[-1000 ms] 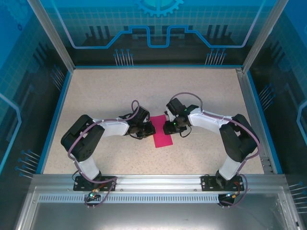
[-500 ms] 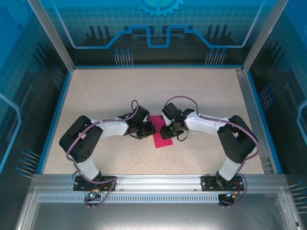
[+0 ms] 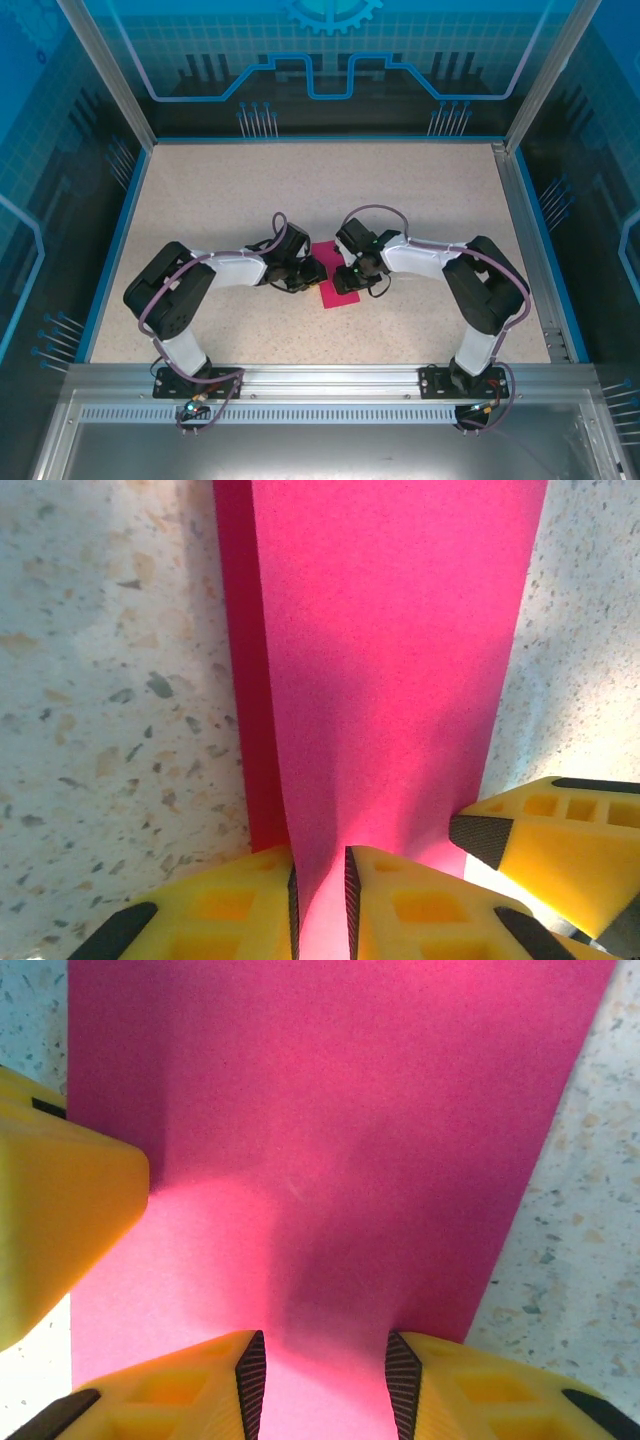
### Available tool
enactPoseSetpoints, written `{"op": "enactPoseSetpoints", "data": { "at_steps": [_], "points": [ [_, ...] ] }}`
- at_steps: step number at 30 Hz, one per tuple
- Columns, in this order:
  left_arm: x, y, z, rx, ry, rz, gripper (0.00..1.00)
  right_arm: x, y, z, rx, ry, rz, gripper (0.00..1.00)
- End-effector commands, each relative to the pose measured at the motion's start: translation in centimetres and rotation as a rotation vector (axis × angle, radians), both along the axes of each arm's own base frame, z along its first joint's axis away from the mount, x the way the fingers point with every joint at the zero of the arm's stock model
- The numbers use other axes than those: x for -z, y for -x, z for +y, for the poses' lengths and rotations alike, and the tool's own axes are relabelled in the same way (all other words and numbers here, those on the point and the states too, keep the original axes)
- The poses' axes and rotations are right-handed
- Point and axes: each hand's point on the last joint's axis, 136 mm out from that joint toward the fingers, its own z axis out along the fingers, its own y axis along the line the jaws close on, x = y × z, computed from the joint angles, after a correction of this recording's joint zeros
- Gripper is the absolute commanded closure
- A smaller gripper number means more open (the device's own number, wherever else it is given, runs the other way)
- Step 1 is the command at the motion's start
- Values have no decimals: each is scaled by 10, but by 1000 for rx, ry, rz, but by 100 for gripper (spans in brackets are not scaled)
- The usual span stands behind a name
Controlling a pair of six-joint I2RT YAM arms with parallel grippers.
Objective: Fold a paper plane with a square sheet of paper (pick it up from the middle)
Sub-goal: Fold the triangle a second time at the center of the table.
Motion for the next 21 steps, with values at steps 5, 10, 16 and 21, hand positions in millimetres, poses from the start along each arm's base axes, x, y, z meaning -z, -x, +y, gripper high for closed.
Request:
{"op": "enactPoseSetpoints", "data": {
  "at_steps": [5, 10, 16, 21],
  "points": [
    [-9, 1, -10, 5, 54, 6, 78, 0, 6, 1, 17, -53, 34, 59],
    [-10, 0, -8, 4, 44, 4, 78, -3, 5, 2, 17, -61, 32, 58],
    [-9, 0, -5, 2, 20, 1, 80, -8, 6, 3, 12, -77, 18, 58],
    [-10, -1, -4, 7, 8, -8, 80, -18, 6, 2, -2, -67, -8, 58]
  ]
}}
